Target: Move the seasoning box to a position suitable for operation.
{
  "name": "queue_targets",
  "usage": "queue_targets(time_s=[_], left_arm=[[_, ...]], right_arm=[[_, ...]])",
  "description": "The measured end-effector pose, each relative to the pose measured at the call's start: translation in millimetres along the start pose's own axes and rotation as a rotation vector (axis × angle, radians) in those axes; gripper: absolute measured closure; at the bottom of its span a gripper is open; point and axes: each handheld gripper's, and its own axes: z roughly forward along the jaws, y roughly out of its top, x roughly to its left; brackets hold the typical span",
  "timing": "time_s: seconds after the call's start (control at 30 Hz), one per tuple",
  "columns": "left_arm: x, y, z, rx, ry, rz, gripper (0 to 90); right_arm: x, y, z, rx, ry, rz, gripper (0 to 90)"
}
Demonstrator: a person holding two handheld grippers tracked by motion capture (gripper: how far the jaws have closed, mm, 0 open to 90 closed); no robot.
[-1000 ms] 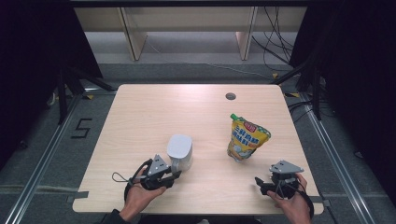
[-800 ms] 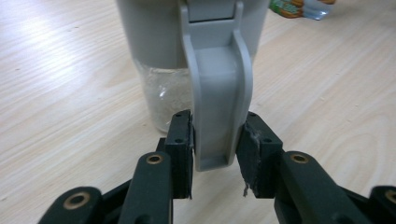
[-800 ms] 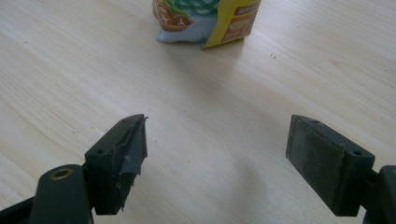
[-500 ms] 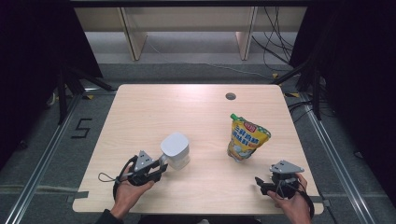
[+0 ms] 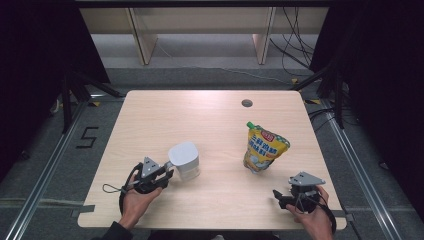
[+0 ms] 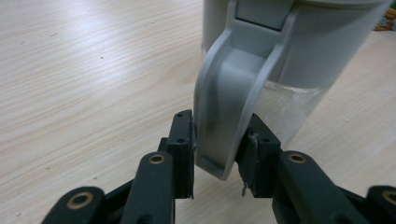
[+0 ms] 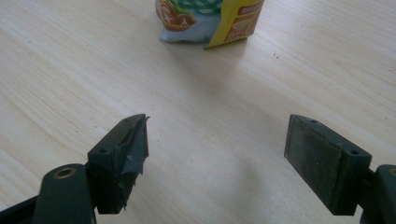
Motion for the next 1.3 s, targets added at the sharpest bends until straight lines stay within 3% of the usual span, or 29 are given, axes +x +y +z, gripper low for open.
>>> queue_targets(time_s=[0.07,0.17,0.2,0.23,0.3,0.37,0.4,0.43,0.47,0.53,0.6,0.63,0.7,0.87,0.9,0.93,1.0,1.03,1.1,1.17,1.2,1.23,1.3], left_arm=[[3.0,0.1,1.0,-0.004,0.006,-0.002,68.5],[6.6,0.8,1.5,0.0,0.02,0.027,69.6],[6.3,0.8,2.4,-0.006,0.02,0.03,69.6],[7.4,1.8,2.9,-0.004,0.008,0.059,69.9],[6.1,2.0,3.7,-0.006,-0.001,0.063,70.1],[3.3,2.1,4.4,-0.008,-0.02,0.065,70.1],[3.3,2.1,4.4,-0.008,-0.02,0.065,70.1],[0.7,2.9,4.0,0.009,-0.036,0.1,70.2],[-3.5,2.9,5.3,-0.009,-0.044,0.091,70.2],[-9.5,3.4,5.6,-0.011,-0.067,0.105,70.2],[-14.1,4.9,3.9,-0.001,-0.08,0.141,70.2],[-18.8,4.6,5.4,-0.02,-0.09,0.12,70.3],[-23.7,5.9,5.0,-0.014,-0.105,0.151,70.4],[-35.0,5.8,6.8,-0.019,-0.136,0.161,70.4],[-37.6,5.6,6.6,-0.017,-0.14,0.165,70.4],[-38.8,5.7,6.8,-0.017,-0.146,0.168,70.4],[-41.9,4.9,6.8,-0.008,-0.159,0.174,70.4],[-42.6,5.5,6.7,-0.005,-0.169,0.202,70.4],[-47.8,4.5,7.9,-0.016,-0.175,0.176,70.4],[-51.6,4.5,8.5,-0.023,-0.187,0.185,70.4],[-53.5,4.6,8.7,-0.019,-0.2,0.182,70.3],[-57.1,4.4,9.2,-0.02,-0.206,0.185,70.4],[-60.4,4.2,9.8,-0.022,-0.219,0.193,70.3]], right_arm=[[-0.1,0.1,0.2,-0.002,0.0,-0.011,22.8],[2.2,0.8,0.2,0.005,0.006,0.018,22.9],[0.1,0.3,0.5,0.004,0.003,-0.017,22.9],[1.2,0.5,0.2,0.007,0.007,0.006,22.9],[-1.0,0.1,0.9,0.004,0.005,-0.025,22.9],[0.7,0.6,0.3,0.005,0.009,0.001,22.9],[-0.4,0.3,0.6,0.007,0.008,-0.016,22.8],[-0.3,0.3,0.7,0.008,0.01,-0.016,22.9],[-1.0,0.2,1.3,0.0,0.01,-0.033,22.8],[0.7,0.4,0.3,-0.002,0.007,0.0,22.9],[0.0,0.4,0.3,-0.001,0.005,0.0,22.8],[-0.6,0.0,0.5,0.0,0.003,-0.01,22.9],[-0.9,0.3,-0.2,0.003,0.002,-0.017,22.9],[0.5,0.7,-0.2,0.002,0.007,0.0,22.9],[-0.3,0.4,-0.2,-0.001,0.001,-0.018,23.0],[0.7,0.9,-0.3,-0.003,0.006,0.017,23.0],[0.6,0.8,-0.3,-0.001,0.007,0.018,23.0],[0.4,0.8,-0.4,-0.003,0.007,0.015,23.0],[0.5,1.1,-0.4,-0.003,0.007,0.016,23.0],[0.7,1.2,-0.1,0.0,0.009,0.018,23.1],[-0.5,0.7,-0.1,0.001,0.006,-0.006,23.1],[0.1,1.3,-0.4,-0.007,0.007,0.014,23.1],[-0.6,1.0,-0.2,-0.005,0.007,0.007,23.1]])
